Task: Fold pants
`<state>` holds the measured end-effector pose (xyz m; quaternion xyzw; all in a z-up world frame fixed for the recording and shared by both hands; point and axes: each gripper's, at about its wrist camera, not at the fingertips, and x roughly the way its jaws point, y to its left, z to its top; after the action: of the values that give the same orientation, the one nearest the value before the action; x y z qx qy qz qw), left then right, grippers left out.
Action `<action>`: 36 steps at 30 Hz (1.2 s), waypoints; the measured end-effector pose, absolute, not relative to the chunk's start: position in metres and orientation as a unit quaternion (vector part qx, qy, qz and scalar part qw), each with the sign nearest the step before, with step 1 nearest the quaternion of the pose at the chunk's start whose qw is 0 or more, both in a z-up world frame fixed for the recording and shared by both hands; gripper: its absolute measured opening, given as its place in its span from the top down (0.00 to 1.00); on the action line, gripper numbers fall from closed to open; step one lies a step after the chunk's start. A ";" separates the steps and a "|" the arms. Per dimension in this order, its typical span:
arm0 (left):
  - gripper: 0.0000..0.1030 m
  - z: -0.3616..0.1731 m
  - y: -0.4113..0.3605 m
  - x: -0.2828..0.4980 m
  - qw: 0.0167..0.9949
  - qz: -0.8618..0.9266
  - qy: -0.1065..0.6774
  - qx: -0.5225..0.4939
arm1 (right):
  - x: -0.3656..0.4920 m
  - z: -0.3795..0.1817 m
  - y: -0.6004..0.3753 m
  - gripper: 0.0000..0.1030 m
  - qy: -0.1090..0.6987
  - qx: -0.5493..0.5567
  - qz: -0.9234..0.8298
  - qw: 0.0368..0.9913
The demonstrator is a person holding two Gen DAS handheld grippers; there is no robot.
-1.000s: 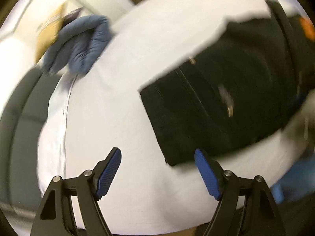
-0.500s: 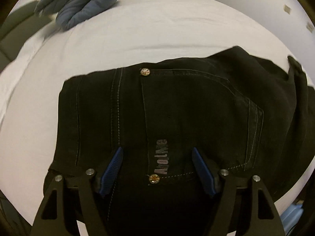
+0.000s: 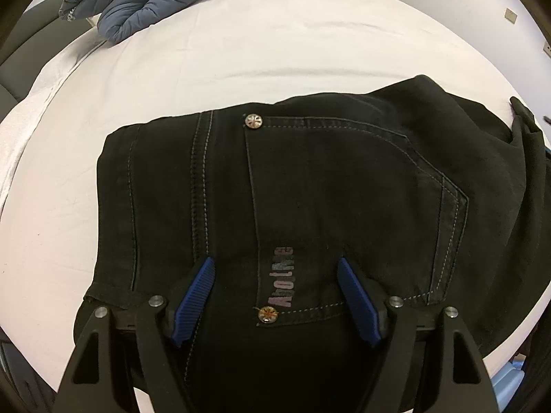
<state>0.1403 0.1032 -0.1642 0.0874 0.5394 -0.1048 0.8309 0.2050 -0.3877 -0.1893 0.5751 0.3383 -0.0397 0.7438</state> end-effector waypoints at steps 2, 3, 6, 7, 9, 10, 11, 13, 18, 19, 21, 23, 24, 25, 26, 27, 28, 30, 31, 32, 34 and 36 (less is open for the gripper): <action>0.26 -0.164 0.104 0.142 0.830 -0.104 0.540 0.088 | 0.216 -0.194 -0.386 0.60 0.344 0.574 -0.036 0.742; 0.26 -0.163 0.103 0.141 0.830 -0.104 0.541 0.089 | 0.220 -0.198 -0.383 0.67 0.348 0.571 -0.038 0.743; 0.26 -0.163 0.105 0.142 0.829 -0.104 0.542 0.091 | 0.224 -0.204 -0.376 0.75 0.350 0.570 -0.031 0.743; 0.26 -0.162 0.104 0.140 0.829 -0.105 0.542 0.091 | 0.225 -0.202 -0.375 0.81 0.352 0.563 -0.032 0.747; 0.26 -0.161 0.103 0.141 0.829 -0.104 0.542 0.091 | 0.223 -0.199 -0.375 0.81 0.358 0.551 -0.038 0.753; 0.26 -0.161 0.103 0.141 0.829 -0.105 0.541 0.091 | 0.223 -0.202 -0.377 0.81 0.366 0.552 -0.043 0.748; 0.26 -0.162 0.103 0.141 0.830 -0.105 0.540 0.091 | 0.220 -0.202 -0.375 0.81 0.377 0.553 -0.050 0.741; 0.26 -0.162 0.103 0.140 0.831 -0.106 0.539 0.091 | 0.228 -0.203 -0.376 0.81 0.378 0.560 -0.045 0.736; 0.26 -0.162 0.104 0.139 0.832 -0.104 0.537 0.090 | 0.219 -0.195 -0.359 0.81 0.364 0.549 -0.022 0.752; 0.26 -0.162 0.104 0.139 0.832 -0.104 0.537 0.090 | 0.219 -0.189 -0.357 0.81 0.360 0.545 -0.020 0.757; 0.26 -0.162 0.103 0.139 0.832 -0.103 0.537 0.090 | 0.211 -0.173 -0.358 0.81 0.348 0.537 -0.009 0.769; 0.26 -0.162 0.103 0.139 0.832 -0.103 0.537 0.090 | 0.208 -0.163 -0.363 0.81 0.340 0.533 -0.007 0.775; 0.26 -0.162 0.103 0.139 0.832 -0.104 0.537 0.090 | 0.203 -0.162 -0.368 0.81 0.344 0.531 -0.008 0.774; 0.26 -0.162 0.103 0.139 0.832 -0.104 0.537 0.090 | 0.206 -0.160 -0.373 0.81 0.344 0.536 -0.006 0.771; 0.26 -0.162 0.103 0.139 0.832 -0.104 0.537 0.091 | 0.210 -0.164 -0.376 0.81 0.346 0.543 -0.003 0.766; 0.26 -0.162 0.103 0.139 0.832 -0.103 0.537 0.090 | 0.214 -0.166 -0.382 0.81 0.352 0.545 -0.003 0.761; 0.26 -0.162 0.104 0.140 0.832 -0.103 0.537 0.090 | 0.221 -0.173 -0.386 0.81 0.363 0.549 -0.009 0.753; 0.26 -0.162 0.105 0.140 0.832 -0.104 0.537 0.091 | 0.230 -0.189 -0.395 0.81 0.365 0.563 -0.018 0.742; 0.26 -0.162 0.105 0.140 0.832 -0.104 0.538 0.091 | 0.234 -0.195 -0.398 0.81 0.359 0.570 -0.017 0.739; 0.26 -0.162 0.104 0.140 0.832 -0.103 0.538 0.091 | 0.241 -0.202 -0.402 0.81 0.352 0.579 -0.017 0.736; 0.26 -0.162 0.104 0.140 0.831 -0.103 0.539 0.091 | 0.243 -0.207 -0.407 0.92 0.349 0.572 -0.018 0.742; 0.26 -0.162 0.103 0.140 0.830 -0.102 0.540 0.092 | 0.244 -0.200 -0.406 0.98 0.360 0.534 -0.023 0.765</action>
<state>0.1401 0.1026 -0.1618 0.0919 0.5401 -0.1024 0.8303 0.2445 -0.4059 -0.2001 0.5338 0.3598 -0.0225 0.7649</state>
